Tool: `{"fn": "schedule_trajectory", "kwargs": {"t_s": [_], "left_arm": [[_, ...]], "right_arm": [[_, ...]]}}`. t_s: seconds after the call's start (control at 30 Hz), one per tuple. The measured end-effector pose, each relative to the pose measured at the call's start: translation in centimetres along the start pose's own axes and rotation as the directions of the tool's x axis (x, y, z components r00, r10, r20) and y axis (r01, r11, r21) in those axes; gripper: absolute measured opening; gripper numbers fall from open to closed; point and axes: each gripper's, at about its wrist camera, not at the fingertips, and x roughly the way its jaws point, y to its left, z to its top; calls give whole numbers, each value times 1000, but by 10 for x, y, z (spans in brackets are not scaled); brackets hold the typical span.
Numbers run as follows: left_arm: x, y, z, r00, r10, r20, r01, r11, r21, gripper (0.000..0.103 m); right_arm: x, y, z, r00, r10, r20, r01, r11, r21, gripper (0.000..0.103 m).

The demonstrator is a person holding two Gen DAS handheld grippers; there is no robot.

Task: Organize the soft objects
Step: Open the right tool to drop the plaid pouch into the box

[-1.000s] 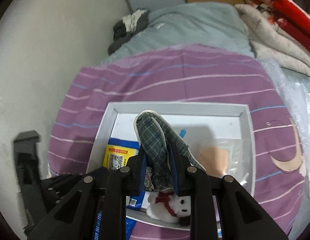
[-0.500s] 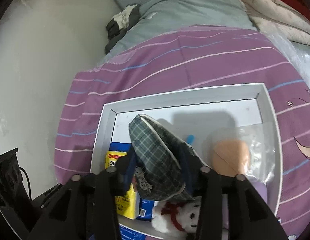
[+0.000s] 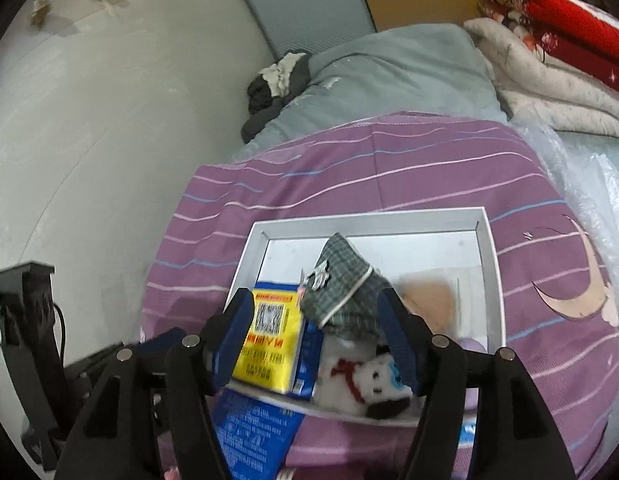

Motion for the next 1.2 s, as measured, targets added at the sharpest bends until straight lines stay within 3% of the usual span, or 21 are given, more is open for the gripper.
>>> {"fn": "schedule_trajectory", "kwargs": {"t_s": [0.2, 0.37, 0.43, 0.53, 0.6, 0.63, 0.67, 0.7, 0.8, 0.93, 1.2], "left_arm": [[-14, 3, -14, 1000, 20, 11, -20, 1000, -17, 54], [-26, -1, -24, 999, 37, 39, -37, 999, -4, 54], [-32, -2, -29, 998, 43, 54, -43, 999, 2, 54], [-42, -6, -36, 995, 53, 81, -54, 998, 15, 54], [-49, -9, -41, 993, 56, 103, -60, 998, 30, 54], [-52, -11, -44, 992, 57, 109, -61, 997, 36, 54], [-56, -12, -48, 992, 54, 113, -59, 997, 40, 54], [-59, -13, -51, 993, 45, 113, -50, 998, 38, 54], [-63, -13, -60, 995, 12, 103, -14, 1000, 22, 54], [-65, -19, -75, 996, 21, 88, -22, 1000, 16, 54], [-68, -34, -98, 998, -30, 49, 28, 999, 37, 54]], "right_arm": [[-28, 6, -18, 1000, 4, 29, -4, 1000, -15, 65], [-51, 31, -34, 983, -145, 112, 159, 978, -137, 66], [-59, 37, -39, 974, -167, 150, 191, 968, -161, 71], [-73, 46, -49, 947, -240, 214, 280, 943, -182, 71], [-83, 53, -56, 901, -334, 278, 388, 906, -170, 74], [-91, 55, -60, 872, -370, 321, 434, 887, -157, 82], [-97, 56, -63, 857, -379, 348, 449, 881, -146, 84], [-102, 55, -65, 856, -375, 355, 445, 885, -139, 84], [-109, 46, -67, 909, -330, 254, 365, 925, -104, 84], [-114, 36, -81, 950, -261, 172, 280, 955, -94, 83], [-122, 24, -121, 983, -180, 36, 183, 978, -103, 81]]}}
